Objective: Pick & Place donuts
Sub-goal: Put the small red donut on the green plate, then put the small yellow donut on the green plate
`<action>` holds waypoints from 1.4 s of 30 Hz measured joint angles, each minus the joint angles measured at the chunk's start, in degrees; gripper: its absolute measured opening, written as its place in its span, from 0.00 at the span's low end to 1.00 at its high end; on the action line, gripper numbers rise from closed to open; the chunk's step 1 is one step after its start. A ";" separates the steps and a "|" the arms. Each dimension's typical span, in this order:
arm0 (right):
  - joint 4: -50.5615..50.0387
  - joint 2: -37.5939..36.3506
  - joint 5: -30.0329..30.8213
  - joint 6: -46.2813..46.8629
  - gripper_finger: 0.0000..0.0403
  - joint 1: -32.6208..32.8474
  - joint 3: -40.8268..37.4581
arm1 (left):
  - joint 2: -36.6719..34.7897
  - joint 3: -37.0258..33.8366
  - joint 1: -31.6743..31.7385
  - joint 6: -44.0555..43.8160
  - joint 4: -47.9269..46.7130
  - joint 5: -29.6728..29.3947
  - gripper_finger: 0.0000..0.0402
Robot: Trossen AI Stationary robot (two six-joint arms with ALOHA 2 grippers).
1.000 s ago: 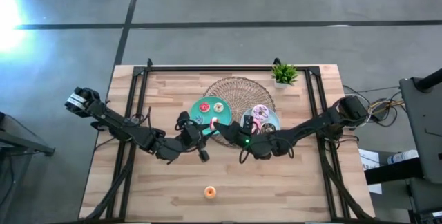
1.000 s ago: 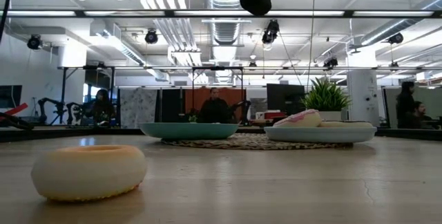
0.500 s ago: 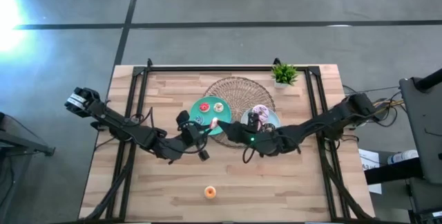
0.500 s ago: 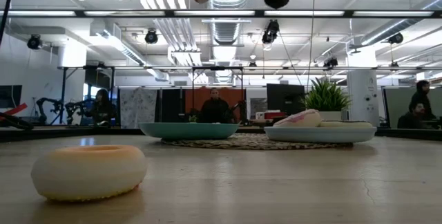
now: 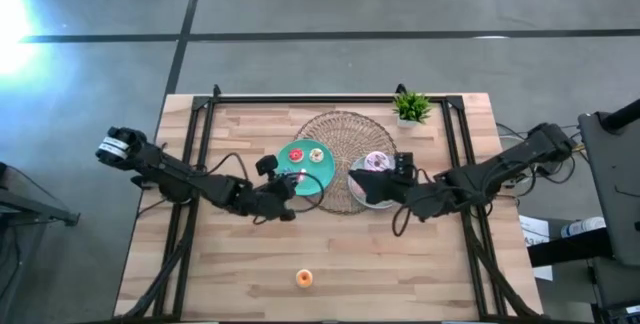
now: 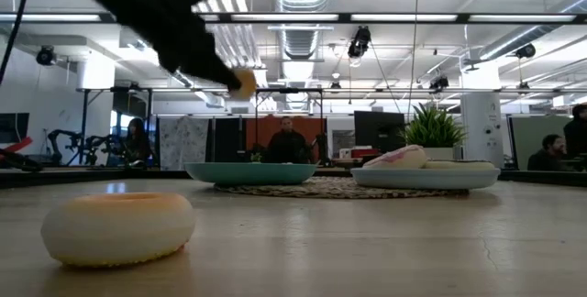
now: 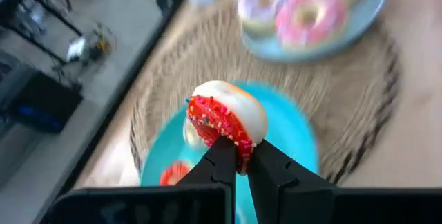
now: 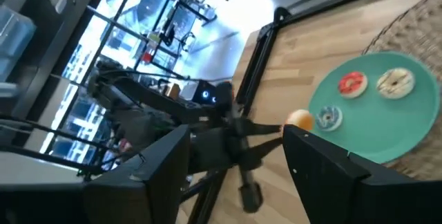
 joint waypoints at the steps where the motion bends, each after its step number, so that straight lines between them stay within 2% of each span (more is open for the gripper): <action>1: -0.59 -0.43 0.89 -0.29 0.56 0.26 0.00 | 0.51 -0.66 1.12 0.01 -0.34 1.11 0.01; 7: -1.62 -1.29 2.36 -0.83 0.56 0.52 0.00 | 5.15 -1.54 6.46 5.61 0.62 5.55 0.01; 11: -1.70 -0.55 2.32 -0.13 0.56 0.52 0.00 | 9.79 0.24 10.44 10.35 1.87 11.82 0.01; 14: -1.58 -0.01 2.28 1.00 0.56 0.53 0.00 | 12.72 2.03 12.55 12.13 1.57 13.71 0.01; 22: -1.65 0.00 2.14 0.83 0.56 1.13 0.00 | 16.95 7.15 16.43 13.13 -8.41 18.92 0.02; 26: -1.76 -0.03 2.14 0.65 0.56 1.15 0.00 | 17.28 8.94 16.49 14.47 -12.66 19.94 0.08; 31: -1.81 -0.03 2.16 0.63 0.56 1.15 -0.09 | 16.00 11.10 15.72 14.47 -16.98 25.42 0.14; 38: -2.02 -0.03 2.16 0.62 0.56 1.16 -0.11 | 13.04 12.69 14.11 13.05 -17.95 25.64 0.14; 42: -2.56 -0.03 1.77 0.71 0.56 1.26 -0.11 | 9.98 12.64 13.12 9.00 -20.53 25.92 0.14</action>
